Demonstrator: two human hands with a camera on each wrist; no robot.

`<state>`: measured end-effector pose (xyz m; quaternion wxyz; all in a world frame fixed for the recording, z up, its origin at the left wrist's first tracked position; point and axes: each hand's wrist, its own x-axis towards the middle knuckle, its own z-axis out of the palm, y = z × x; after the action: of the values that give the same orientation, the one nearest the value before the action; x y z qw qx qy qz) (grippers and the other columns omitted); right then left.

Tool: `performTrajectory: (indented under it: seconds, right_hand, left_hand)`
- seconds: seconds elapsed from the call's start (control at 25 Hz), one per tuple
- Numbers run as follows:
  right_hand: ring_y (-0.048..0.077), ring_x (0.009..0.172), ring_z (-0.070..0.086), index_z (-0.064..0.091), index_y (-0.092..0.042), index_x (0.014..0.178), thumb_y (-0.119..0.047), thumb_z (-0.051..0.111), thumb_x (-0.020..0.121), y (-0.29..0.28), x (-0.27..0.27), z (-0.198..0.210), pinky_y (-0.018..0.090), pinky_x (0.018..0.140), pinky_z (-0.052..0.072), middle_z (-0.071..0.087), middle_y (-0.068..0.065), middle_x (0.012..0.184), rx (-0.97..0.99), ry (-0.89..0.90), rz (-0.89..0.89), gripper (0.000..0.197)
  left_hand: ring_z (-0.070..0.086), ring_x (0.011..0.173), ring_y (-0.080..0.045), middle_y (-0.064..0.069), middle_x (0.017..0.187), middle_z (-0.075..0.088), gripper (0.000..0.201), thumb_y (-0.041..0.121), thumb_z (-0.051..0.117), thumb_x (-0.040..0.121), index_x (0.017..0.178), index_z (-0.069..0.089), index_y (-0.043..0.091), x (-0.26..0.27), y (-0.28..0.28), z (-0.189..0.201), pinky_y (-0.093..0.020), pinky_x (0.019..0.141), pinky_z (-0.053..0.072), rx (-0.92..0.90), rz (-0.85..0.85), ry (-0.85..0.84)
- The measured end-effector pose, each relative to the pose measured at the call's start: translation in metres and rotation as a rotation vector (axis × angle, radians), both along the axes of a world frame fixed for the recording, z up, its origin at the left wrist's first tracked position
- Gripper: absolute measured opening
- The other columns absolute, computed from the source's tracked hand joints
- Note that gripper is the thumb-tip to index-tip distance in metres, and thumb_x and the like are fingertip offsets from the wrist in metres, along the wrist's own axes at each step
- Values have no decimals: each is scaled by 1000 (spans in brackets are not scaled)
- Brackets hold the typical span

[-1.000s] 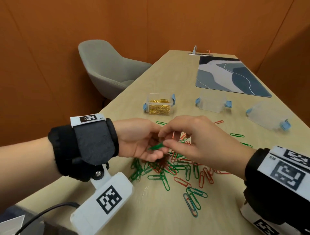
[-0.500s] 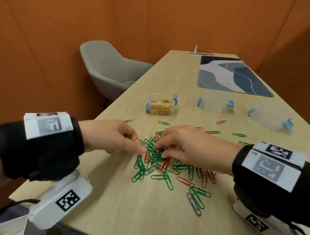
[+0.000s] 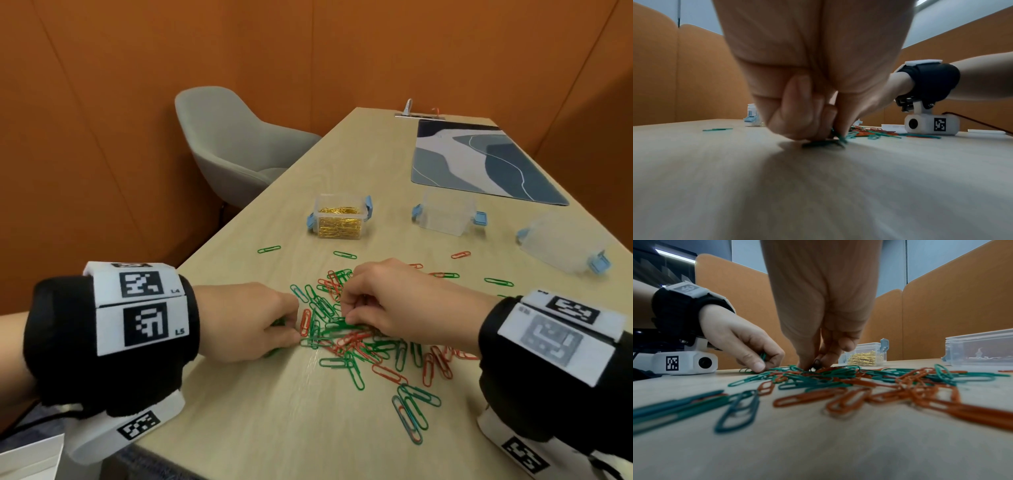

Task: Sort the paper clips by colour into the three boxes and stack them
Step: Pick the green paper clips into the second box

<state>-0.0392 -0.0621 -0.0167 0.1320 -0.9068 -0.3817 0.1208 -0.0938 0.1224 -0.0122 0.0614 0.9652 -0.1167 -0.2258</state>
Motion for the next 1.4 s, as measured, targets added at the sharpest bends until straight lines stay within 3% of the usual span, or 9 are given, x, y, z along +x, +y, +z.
performTrajectory:
  seconds: [0.12, 0.28, 0.4, 0.56, 0.72, 0.92, 1.08, 1.28, 1.4]
  right_hand:
    - [2, 71, 51, 65, -19, 89, -22, 56, 91, 0, 0, 3, 10, 63, 38, 58, -12, 80, 73, -28, -35, 10]
    - [1, 74, 50, 65, -18, 89, -24, 57, 90, 1, -3, 7, 12, 69, 38, 58, -10, 83, 280, -67, -29, 10]
    - [-3, 69, 50, 65, -21, 84, -22, 60, 89, 2, -7, 9, 9, 66, 38, 58, -14, 74, 432, -28, -12, 7]
    - [-2, 77, 57, 69, -24, 92, -22, 59, 89, 2, -5, 8, 8, 71, 41, 67, -13, 83, 487, -32, -19, 11]
    - [0, 80, 57, 67, -28, 102, -36, 64, 84, 0, -1, 6, 8, 63, 42, 63, -13, 87, 312, -18, -147, 20]
    - [1, 86, 48, 59, -33, 121, -48, 69, 75, 3, -5, 5, 11, 66, 36, 54, -13, 109, 21, 43, -57, 50]
    - [4, 86, 46, 59, -33, 122, -46, 70, 76, 4, -5, 6, 18, 69, 37, 51, -10, 107, 23, 26, -39, 49]
    - [-5, 65, 38, 59, -27, 124, -45, 69, 77, 20, -5, 4, 9, 56, 27, 44, -16, 84, 9, 9, -10, 52]
    - [0, 65, 43, 63, -24, 119, -36, 70, 80, 27, -3, 2, 9, 54, 28, 54, -12, 86, 28, 11, -50, 42]
  left_hand:
    - [38, 46, -7, 6, 57, 45, 24, 20, 41, 97, 73, 45, 17, 9, 7, 4, -17, 45, 34, -424, 344, 97]
    - [47, 43, -11, -7, 63, 58, 20, 9, 37, 95, 86, 54, 4, 19, 10, 12, -18, 36, 41, -957, 724, 356]
    - [66, 57, -20, -17, 77, 67, 34, 19, 33, 99, 96, 58, -2, 22, 2, 9, -21, 48, 55, -1092, 782, 518]
    - [64, 59, -19, -15, 80, 63, 44, 37, 30, 100, 109, 54, 2, 26, -14, 7, -24, 54, 57, -1218, 758, 638]
    - [31, 35, -5, 4, 52, 41, 29, 32, 45, 95, 72, 48, 15, 41, 0, 19, -13, 28, 25, -1017, 787, 333]
    - [43, 55, -10, 6, 63, 52, 27, 39, 53, 91, 91, 68, 16, 68, 33, 19, -22, 50, 33, -211, 523, -288]
    - [48, 87, -13, 1, 97, 56, 34, 39, 59, 87, 114, 59, 19, 78, 33, 5, -23, 77, 38, 35, 369, -255]
    - [47, 68, -9, 7, 69, 53, 26, 31, 50, 94, 108, 61, 12, 76, 25, 2, -21, 61, 36, 37, 303, -154]
    - [47, 81, -17, -3, 88, 55, 35, 33, 44, 95, 108, 61, 6, 67, 19, -2, -24, 73, 35, 134, 222, -109]
